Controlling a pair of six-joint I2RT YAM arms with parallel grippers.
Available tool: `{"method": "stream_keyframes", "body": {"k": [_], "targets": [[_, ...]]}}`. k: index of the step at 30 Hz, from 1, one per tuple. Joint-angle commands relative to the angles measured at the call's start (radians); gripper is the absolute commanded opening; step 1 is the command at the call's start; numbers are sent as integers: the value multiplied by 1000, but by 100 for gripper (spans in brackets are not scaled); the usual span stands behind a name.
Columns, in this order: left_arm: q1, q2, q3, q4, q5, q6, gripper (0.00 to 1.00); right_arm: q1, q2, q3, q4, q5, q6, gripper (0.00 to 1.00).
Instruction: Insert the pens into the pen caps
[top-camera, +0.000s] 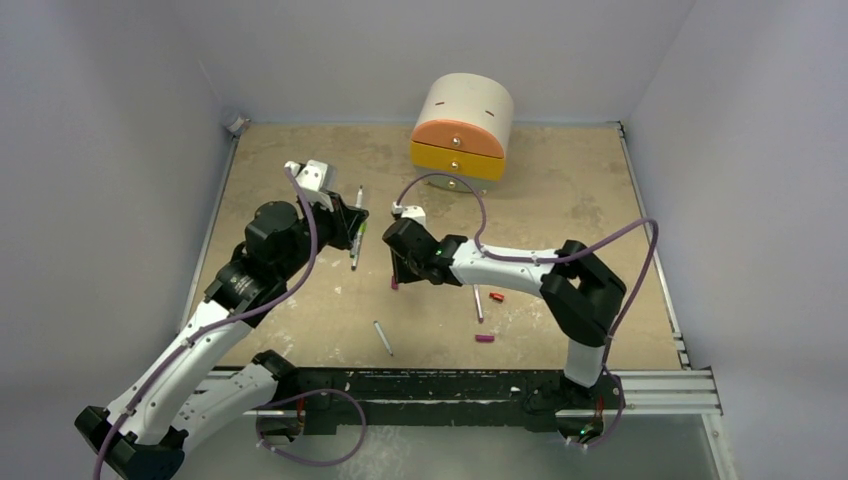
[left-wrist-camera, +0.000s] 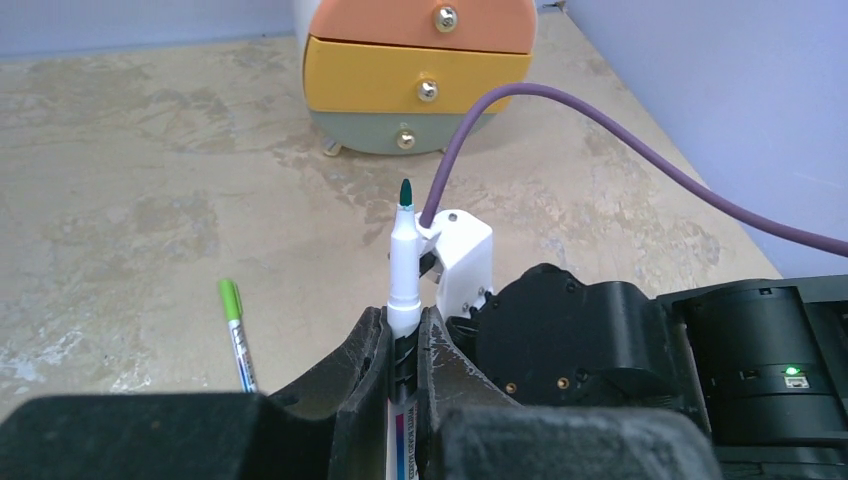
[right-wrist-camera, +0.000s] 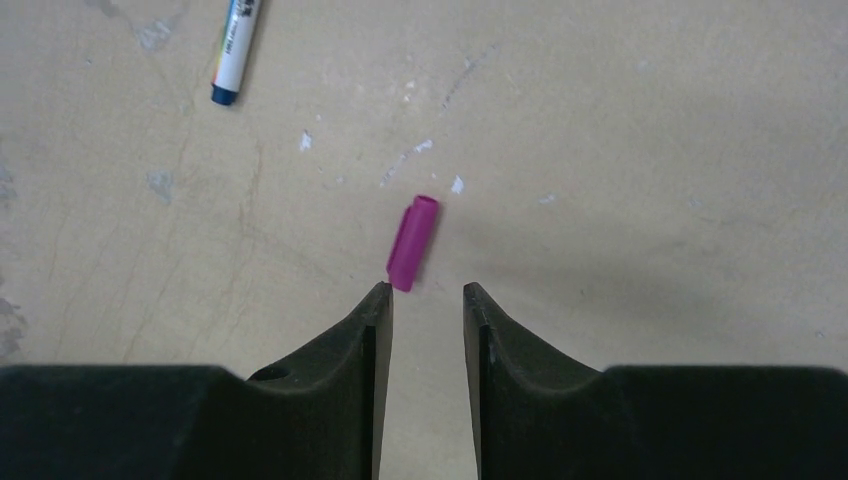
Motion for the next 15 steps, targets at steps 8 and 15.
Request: {"method": "stream_keyframes", "body": {"k": [8,15], "targets": [[9,-23,3,-3,-105,24,0,12,117,123,15,-33,-54,35],[9,-18,-5,5,-98,24,0,16,133,114,17,-32,-60,31]]}}
